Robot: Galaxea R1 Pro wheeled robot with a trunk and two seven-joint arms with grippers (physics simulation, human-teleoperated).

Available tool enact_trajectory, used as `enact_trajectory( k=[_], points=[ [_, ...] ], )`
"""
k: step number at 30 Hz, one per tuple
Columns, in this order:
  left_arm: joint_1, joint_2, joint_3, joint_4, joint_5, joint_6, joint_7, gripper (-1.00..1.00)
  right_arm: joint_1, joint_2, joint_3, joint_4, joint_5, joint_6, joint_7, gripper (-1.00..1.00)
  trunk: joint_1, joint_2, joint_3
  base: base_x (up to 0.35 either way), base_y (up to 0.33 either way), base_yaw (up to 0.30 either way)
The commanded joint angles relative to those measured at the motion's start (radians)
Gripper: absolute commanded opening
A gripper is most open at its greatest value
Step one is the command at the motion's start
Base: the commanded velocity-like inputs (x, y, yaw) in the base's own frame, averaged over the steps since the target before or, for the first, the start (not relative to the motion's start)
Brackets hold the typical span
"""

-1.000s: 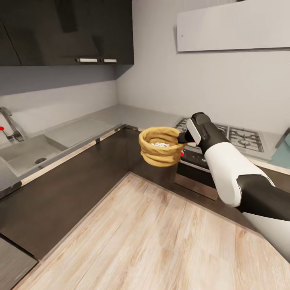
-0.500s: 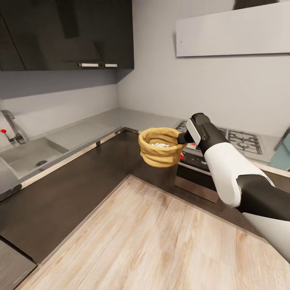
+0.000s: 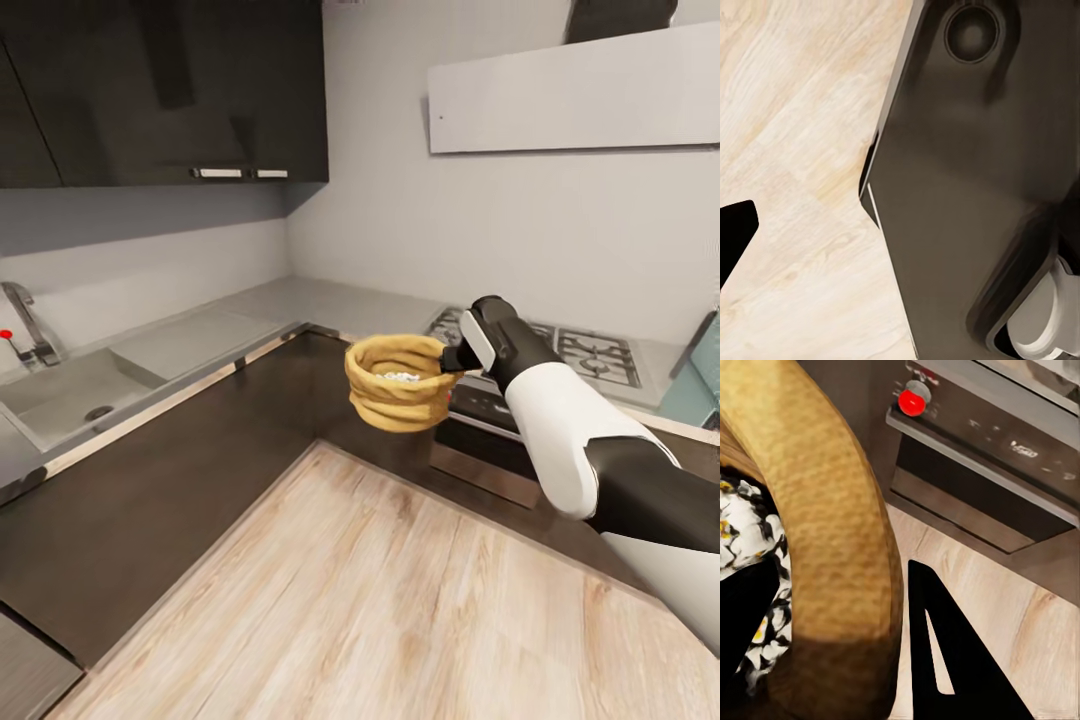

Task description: In the kitchen, take the popcorn bag from the countertop, put it into the microwave, and heat it until the popcorn is cooked so the cooked popcorn ends up inside the bag.

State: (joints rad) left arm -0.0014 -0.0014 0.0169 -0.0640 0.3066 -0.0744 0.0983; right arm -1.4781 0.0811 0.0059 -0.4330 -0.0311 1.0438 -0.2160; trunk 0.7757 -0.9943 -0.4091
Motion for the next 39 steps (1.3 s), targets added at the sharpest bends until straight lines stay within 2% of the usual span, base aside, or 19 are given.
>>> enact_trajectory(
  k=[1, 15, 19, 24, 39],
  points=[
    [0.000, 0.000, 0.001, 0.000, 0.003, -0.002, 0.001, 1.00, -0.001, 0.000, 0.000, 0.010, -0.004, 0.003, -0.003, -1.00, 0.000, -0.001, 0.001, 0.000, 0.000, -0.078],
    [0.000, 0.000, 0.001, 0.000, 0.003, -0.002, 0.001, 1.00, -0.001, -0.001, 0.000, 0.100, -0.003, 0.003, -0.008, -1.00, 0.000, -0.001, 0.022, 0.000, 0.000, -0.079],
    [0.000, 0.000, 0.001, 0.000, 0.003, -0.002, 0.001, 1.00, 0.000, 0.000, 0.000, 0.105, -0.003, 0.003, -0.007, -1.00, 0.000, -0.001, 0.029, 0.000, 0.000, -0.079],
    [0.000, 0.000, 0.001, 0.000, 0.003, -0.002, 0.001, 1.00, 0.036, -0.001, -0.001, 0.103, 0.000, 0.003, -0.006, -1.00, 0.000, -0.001, 0.036, 0.000, 0.000, -0.079],
    [0.000, 0.000, 0.001, 0.000, 0.003, -0.002, 0.001, 1.00, 0.039, -0.001, 0.000, 0.105, 0.000, 0.003, -0.006, -1.00, 0.000, -0.001, 0.060, 0.000, 0.000, -0.079]
  ],
)
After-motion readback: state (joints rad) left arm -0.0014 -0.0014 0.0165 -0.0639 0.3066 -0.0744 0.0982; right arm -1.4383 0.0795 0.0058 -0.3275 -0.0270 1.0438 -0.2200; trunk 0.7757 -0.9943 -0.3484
